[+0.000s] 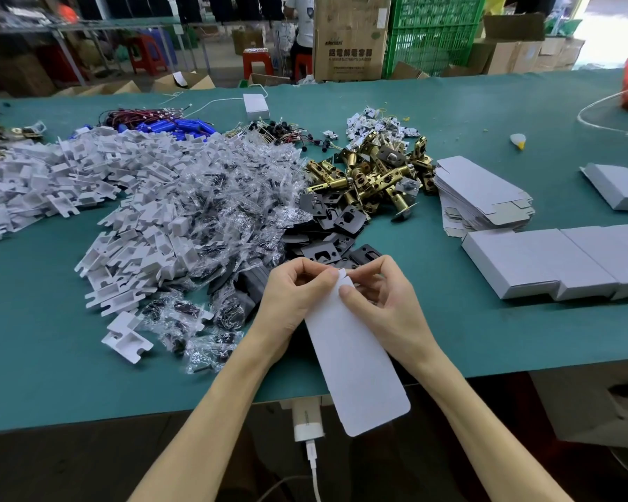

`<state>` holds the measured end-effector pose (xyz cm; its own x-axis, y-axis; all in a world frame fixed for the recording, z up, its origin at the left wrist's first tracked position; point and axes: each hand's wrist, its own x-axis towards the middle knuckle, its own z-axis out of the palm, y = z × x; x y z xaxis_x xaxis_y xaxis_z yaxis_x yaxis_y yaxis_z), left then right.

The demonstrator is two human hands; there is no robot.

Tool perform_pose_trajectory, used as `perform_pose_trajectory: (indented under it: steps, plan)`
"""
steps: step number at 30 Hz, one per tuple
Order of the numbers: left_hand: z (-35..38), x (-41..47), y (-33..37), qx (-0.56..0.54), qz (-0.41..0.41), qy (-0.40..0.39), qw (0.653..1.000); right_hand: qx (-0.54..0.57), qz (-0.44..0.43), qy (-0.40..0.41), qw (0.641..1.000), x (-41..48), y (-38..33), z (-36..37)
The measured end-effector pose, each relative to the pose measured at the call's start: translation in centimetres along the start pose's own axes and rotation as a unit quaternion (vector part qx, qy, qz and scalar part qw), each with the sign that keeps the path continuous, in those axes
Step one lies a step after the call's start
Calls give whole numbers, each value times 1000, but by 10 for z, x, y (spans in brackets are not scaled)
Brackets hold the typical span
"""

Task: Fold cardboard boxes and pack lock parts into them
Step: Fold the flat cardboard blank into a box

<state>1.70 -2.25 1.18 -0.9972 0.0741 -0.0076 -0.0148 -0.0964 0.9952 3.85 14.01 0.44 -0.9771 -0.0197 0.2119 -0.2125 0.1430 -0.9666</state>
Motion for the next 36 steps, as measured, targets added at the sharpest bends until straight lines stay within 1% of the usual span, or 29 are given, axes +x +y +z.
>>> perform_pose_trajectory:
  steps: [7,13,16,18,26,30,36]
  plan:
    - [-3,3,-3,14,8,-15,1000,20,11,-1,1000,-1,-1,-1]
    - [0,1,-3,-9,19,-20,1000,34,24,16,999,-2,-4,-1]
    - [0,0,-2,-24,19,-38,999,84,38,27,995,-1,-3,-4]
    - [-1,0,-1,-31,13,-58,998,99,31,27,994,0,-3,-6]
    - [-4,3,-3,-70,-6,-50,996,45,-21,29,998,0,-3,-3]
    - [-5,4,-2,-88,-26,-53,994,41,-25,25,999,-1,-3,-3]
    - [-3,3,-3,-106,-26,-34,993,31,-41,13,999,-1,-3,-3]
